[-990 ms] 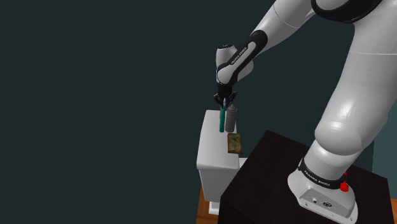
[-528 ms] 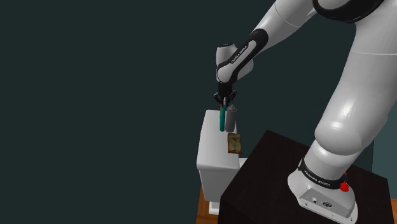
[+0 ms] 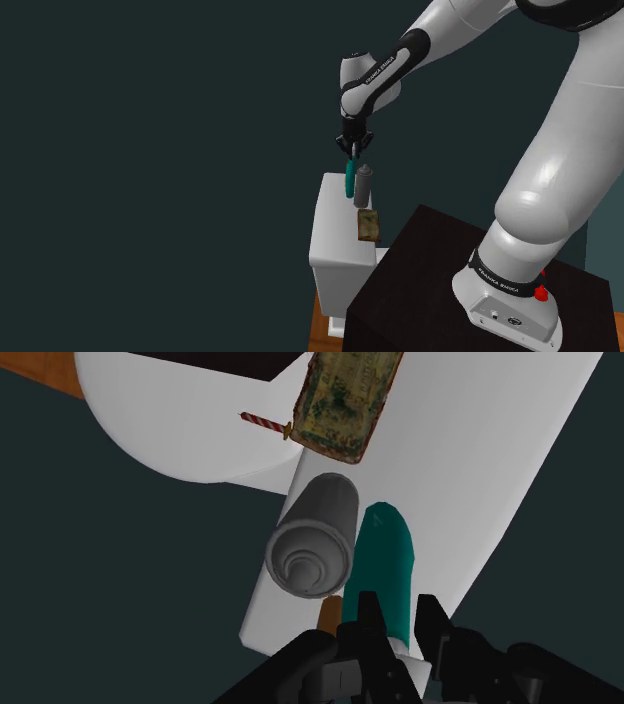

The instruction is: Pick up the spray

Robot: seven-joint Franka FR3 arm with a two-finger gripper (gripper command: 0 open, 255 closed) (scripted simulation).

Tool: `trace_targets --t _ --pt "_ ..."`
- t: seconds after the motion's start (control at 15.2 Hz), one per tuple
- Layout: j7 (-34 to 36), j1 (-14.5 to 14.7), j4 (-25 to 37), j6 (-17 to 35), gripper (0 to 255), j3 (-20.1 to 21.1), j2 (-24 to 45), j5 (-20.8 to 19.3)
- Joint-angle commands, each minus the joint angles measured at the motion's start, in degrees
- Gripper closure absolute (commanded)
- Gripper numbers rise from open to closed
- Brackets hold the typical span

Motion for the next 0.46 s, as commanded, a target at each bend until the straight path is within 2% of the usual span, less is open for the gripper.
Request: trace_targets --t 0.0,0.4 --pt "-0.4 0.0 0.6 -1.6 255 0.0 -1.0 0.3" --pt "-0.9 0.1 1.8 -4.8 255 0.1 -3.0 0.8"
